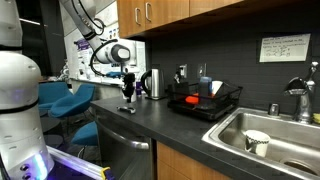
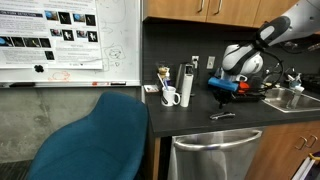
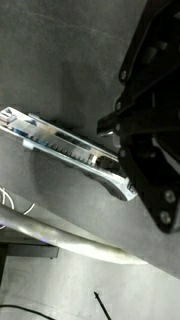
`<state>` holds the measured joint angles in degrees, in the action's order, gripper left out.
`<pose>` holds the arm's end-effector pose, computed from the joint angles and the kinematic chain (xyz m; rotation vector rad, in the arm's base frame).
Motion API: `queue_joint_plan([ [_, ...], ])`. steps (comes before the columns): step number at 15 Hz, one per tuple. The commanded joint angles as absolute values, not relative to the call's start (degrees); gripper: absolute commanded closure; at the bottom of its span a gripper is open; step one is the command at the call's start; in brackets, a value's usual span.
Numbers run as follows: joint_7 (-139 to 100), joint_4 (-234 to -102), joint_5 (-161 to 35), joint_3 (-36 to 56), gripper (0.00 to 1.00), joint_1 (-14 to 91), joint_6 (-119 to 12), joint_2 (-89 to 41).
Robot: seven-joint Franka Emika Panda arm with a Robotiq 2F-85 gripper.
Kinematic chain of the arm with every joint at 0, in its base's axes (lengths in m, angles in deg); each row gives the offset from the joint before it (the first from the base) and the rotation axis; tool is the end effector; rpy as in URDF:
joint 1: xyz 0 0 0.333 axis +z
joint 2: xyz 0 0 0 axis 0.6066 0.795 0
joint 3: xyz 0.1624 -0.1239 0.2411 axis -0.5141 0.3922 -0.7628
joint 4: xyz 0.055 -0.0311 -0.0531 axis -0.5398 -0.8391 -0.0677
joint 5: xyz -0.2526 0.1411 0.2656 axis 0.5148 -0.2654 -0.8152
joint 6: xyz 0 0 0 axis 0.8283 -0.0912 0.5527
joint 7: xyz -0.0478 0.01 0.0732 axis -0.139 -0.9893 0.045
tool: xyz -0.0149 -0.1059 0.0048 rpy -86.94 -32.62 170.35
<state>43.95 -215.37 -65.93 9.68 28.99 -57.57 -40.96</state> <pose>0.4677 -0.0996 0.3041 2.4077 -2.0107 -0.0168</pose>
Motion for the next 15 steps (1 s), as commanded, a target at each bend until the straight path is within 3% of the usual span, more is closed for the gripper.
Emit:
queue_joint_plan([
  [1,42.3,-218.9,-68.0,10.7,1.0,29.5,-51.9,-47.4],
  [6,43.0,-222.5,-64.8,11.1,1.0,28.0,-48.3,-50.2],
  [15,44.2,-221.4,-60.8,10.5,1.0,28.1,-54.7,-44.0],
])
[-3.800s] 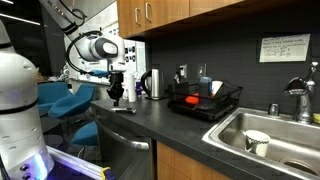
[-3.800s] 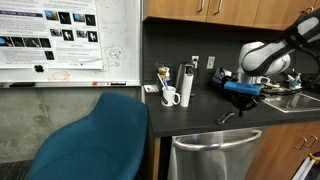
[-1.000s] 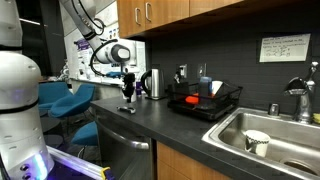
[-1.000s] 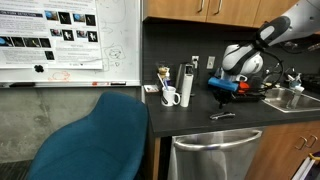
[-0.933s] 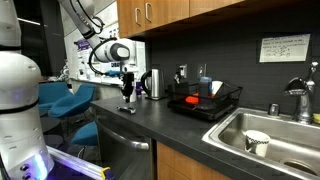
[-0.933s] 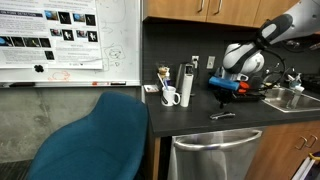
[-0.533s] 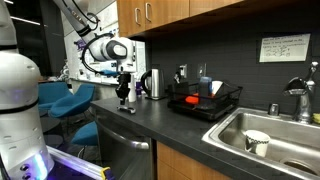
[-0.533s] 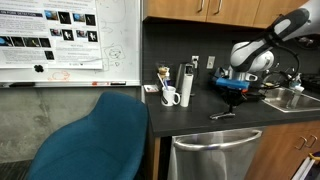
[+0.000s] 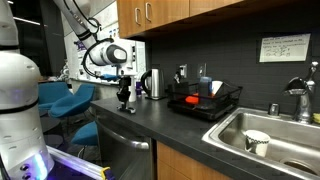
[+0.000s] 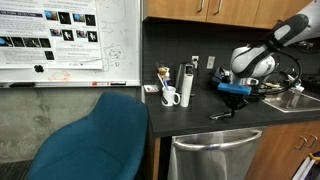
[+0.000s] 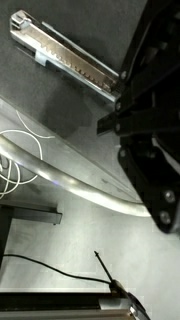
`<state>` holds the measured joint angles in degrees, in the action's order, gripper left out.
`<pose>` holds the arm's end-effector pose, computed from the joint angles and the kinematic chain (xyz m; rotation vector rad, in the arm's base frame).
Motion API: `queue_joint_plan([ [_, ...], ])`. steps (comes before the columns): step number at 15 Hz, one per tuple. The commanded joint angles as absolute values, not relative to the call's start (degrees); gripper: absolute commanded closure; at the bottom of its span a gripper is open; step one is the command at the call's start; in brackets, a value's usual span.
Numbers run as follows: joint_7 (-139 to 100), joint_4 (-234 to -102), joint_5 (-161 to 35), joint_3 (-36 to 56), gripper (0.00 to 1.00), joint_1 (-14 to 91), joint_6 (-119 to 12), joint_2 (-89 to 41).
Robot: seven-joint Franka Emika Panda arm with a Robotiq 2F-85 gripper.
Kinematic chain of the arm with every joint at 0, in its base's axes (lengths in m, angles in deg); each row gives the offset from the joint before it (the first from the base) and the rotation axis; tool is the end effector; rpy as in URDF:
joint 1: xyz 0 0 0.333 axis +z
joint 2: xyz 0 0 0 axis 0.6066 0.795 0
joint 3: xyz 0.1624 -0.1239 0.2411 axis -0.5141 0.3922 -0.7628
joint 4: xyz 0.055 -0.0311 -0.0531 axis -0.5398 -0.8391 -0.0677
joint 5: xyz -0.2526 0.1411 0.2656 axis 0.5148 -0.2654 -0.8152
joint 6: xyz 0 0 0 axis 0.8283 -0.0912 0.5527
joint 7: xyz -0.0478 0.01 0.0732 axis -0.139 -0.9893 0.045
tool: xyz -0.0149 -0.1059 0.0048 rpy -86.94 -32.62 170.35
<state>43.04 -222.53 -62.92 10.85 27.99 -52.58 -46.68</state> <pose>0.4143 -0.1051 0.2934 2.3656 -1.9401 -0.1525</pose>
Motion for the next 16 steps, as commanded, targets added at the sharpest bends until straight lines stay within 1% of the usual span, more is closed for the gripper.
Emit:
queue_joint_plan([
  [1,44.7,-221.2,-60.1,10.6,1.0,28.1,-55.3,-43.3],
  [16,46.8,-214.8,-58.6,11.0,1.0,31.7,-57.9,-36.3],
])
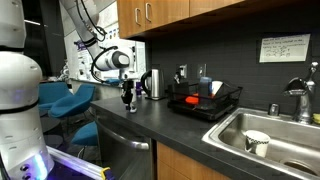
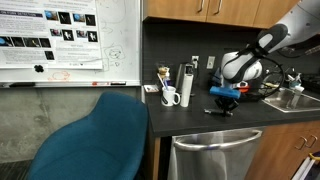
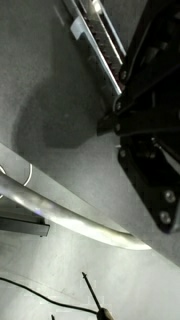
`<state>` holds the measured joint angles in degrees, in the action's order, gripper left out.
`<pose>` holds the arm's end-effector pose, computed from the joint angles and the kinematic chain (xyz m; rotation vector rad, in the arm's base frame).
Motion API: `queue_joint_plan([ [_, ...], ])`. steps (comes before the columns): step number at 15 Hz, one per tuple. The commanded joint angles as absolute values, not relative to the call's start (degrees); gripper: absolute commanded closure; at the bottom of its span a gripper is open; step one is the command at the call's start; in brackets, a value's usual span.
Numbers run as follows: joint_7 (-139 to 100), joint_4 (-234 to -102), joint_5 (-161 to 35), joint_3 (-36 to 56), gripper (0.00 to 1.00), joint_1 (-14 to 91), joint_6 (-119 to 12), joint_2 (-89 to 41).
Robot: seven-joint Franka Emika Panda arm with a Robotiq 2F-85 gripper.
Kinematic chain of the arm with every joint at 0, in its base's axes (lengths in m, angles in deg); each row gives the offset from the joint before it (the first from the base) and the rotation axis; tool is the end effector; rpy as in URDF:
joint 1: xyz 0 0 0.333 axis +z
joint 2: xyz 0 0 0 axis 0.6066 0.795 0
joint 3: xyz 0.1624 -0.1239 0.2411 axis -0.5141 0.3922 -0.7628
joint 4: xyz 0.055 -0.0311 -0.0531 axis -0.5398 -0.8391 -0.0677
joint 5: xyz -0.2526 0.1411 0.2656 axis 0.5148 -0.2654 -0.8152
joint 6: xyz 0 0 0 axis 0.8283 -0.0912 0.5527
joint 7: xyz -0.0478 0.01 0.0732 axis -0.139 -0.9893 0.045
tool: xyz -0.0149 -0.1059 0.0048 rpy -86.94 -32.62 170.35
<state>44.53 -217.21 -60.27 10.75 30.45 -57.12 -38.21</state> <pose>0.4538 -0.0942 0.2686 2.4003 -1.8590 -0.0863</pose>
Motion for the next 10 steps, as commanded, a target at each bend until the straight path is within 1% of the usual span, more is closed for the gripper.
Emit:
queue_joint_plan([
  [1,47.2,-214.1,-58.0,11.2,1.0,32.0,-58.1,-36.0],
  [10,51.3,-212.1,-49.0,16.0,1.0,30.4,-58.4,-35.0],
])
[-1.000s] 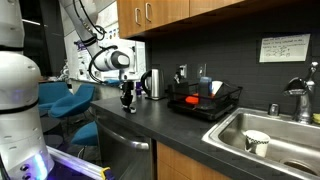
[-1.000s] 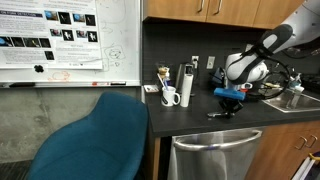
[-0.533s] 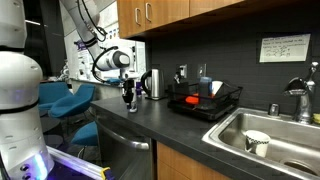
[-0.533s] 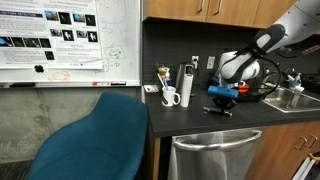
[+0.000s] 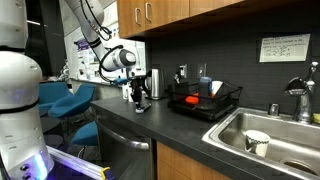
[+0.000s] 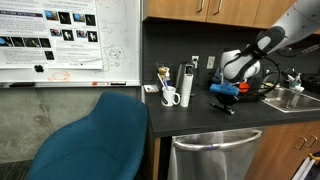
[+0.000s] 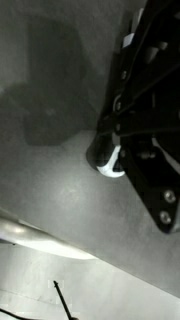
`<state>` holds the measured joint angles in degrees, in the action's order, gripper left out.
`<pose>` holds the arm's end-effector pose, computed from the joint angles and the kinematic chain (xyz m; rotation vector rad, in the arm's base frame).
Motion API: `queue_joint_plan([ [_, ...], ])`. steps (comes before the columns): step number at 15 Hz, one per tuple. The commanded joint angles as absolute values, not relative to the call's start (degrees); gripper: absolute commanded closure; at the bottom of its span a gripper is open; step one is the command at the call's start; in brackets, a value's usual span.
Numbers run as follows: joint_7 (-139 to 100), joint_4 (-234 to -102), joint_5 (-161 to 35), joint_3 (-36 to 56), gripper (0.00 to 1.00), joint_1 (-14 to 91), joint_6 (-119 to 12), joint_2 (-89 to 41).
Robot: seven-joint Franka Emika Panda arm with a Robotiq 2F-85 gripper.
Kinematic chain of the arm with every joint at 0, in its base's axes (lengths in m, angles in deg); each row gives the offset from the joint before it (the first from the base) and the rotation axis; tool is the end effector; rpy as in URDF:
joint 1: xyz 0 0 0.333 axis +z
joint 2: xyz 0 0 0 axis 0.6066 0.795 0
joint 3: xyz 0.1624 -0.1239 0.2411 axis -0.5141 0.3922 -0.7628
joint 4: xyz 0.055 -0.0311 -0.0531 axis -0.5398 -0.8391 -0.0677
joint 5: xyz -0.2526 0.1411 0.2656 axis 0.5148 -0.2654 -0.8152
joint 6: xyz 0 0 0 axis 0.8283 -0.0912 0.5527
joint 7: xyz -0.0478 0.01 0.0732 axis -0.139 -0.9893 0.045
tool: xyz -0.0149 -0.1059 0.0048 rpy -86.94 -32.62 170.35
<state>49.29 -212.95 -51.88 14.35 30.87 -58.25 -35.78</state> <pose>0.4742 -0.1266 0.2784 2.3272 -1.8493 0.0582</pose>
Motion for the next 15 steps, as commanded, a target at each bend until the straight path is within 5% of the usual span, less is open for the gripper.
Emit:
queue_joint_plan([
  [1,51.5,-212.0,-48.6,16.4,1.0,30.2,-58.3,-35.0],
  [5,47.7,-213.4,-52.0,15.8,1.0,30.6,-56.9,-38.4],
  [6,46.4,-214.1,-53.0,15.3,0.74,30.9,-56.2,-39.7],
  [9,41.4,-216.6,-56.3,13.5,0.63,31.9,-53.0,-44.8],
  [15,28.0,-217.4,-56.3,10.9,0.22,31.6,-34.7,-54.8],
])
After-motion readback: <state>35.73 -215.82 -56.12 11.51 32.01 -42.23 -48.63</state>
